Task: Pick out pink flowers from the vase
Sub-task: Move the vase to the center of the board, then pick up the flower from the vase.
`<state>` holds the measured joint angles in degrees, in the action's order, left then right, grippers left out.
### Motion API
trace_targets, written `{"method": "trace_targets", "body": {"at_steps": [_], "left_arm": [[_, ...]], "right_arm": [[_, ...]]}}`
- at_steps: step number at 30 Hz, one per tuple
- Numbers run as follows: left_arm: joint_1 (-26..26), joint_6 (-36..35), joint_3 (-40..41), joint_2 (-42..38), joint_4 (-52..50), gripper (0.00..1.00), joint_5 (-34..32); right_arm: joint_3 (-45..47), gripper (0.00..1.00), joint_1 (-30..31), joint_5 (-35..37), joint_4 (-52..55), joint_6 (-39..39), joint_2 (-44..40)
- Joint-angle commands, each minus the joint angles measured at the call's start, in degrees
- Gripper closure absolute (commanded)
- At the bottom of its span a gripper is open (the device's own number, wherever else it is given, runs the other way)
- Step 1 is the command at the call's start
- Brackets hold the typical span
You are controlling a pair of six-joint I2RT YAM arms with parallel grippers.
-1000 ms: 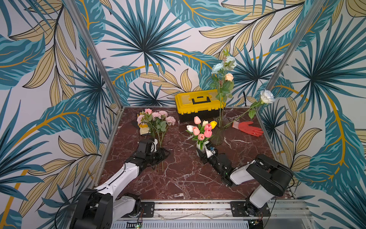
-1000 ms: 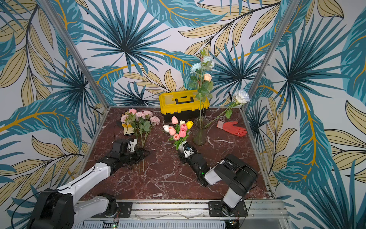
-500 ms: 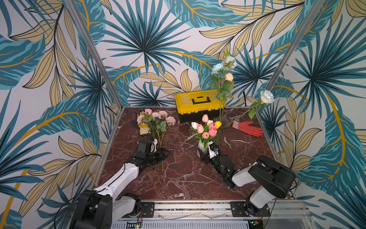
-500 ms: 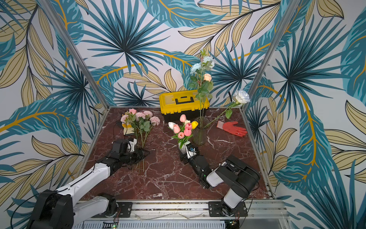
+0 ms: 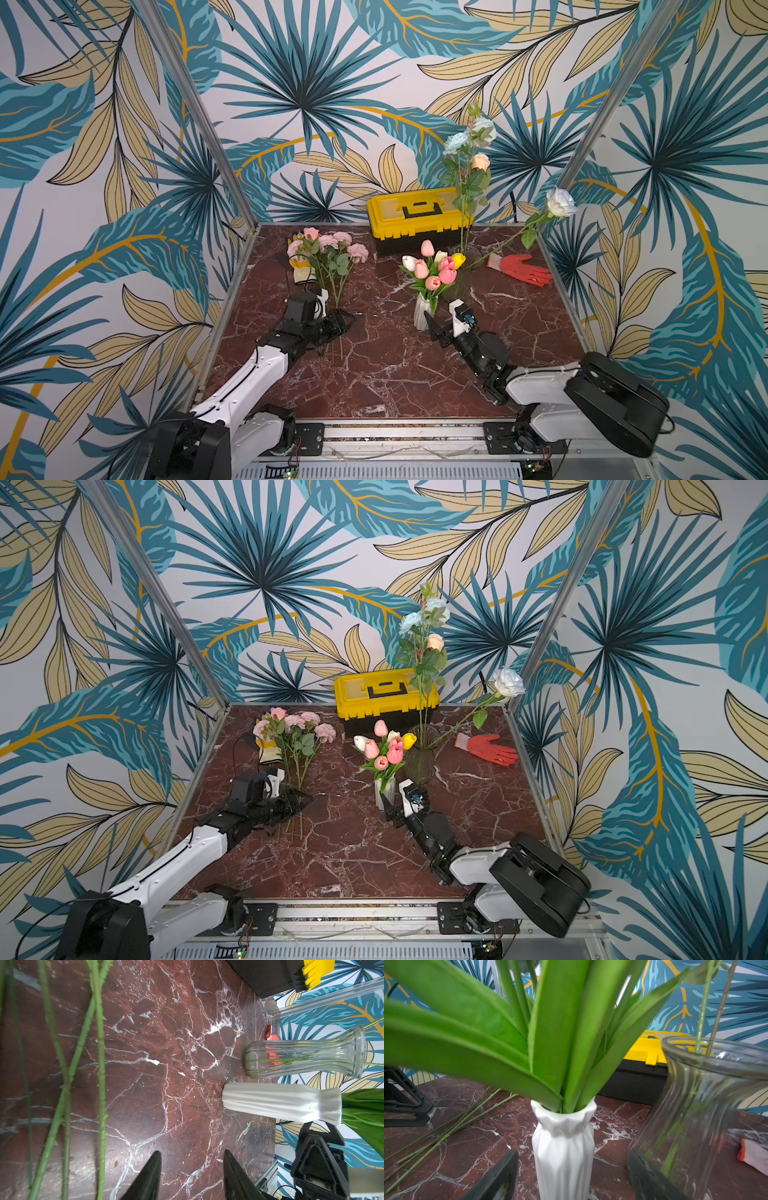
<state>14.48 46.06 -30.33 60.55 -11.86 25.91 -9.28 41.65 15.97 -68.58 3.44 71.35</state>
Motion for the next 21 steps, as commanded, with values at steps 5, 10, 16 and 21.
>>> {"method": "trace_targets", "body": {"at_steps": [5, 10, 16, 21], "left_arm": [[0.11, -4.78, -6.31, -3.89, -5.99, 0.5, -0.64], [0.17, -10.43, -10.49, -7.44, -9.82, 0.5, 3.19], [0.3, -20.1, -17.47, -7.46, -18.62, 0.5, 6.78], [1.57, -23.3, -19.71, -7.77, -21.54, 0.5, 5.23]], "right_arm": [[-0.71, 0.28, 0.03, -2.01, 33.99, -1.99, -29.63], [-5.03, 0.45, 0.02, -5.06, 53.04, -0.47, -43.65], [-11.09, 0.56, 0.03, -7.14, 56.56, 4.04, -39.88], [-15.31, 0.56, 0.11, -8.64, 53.73, 9.05, -33.88]]}}
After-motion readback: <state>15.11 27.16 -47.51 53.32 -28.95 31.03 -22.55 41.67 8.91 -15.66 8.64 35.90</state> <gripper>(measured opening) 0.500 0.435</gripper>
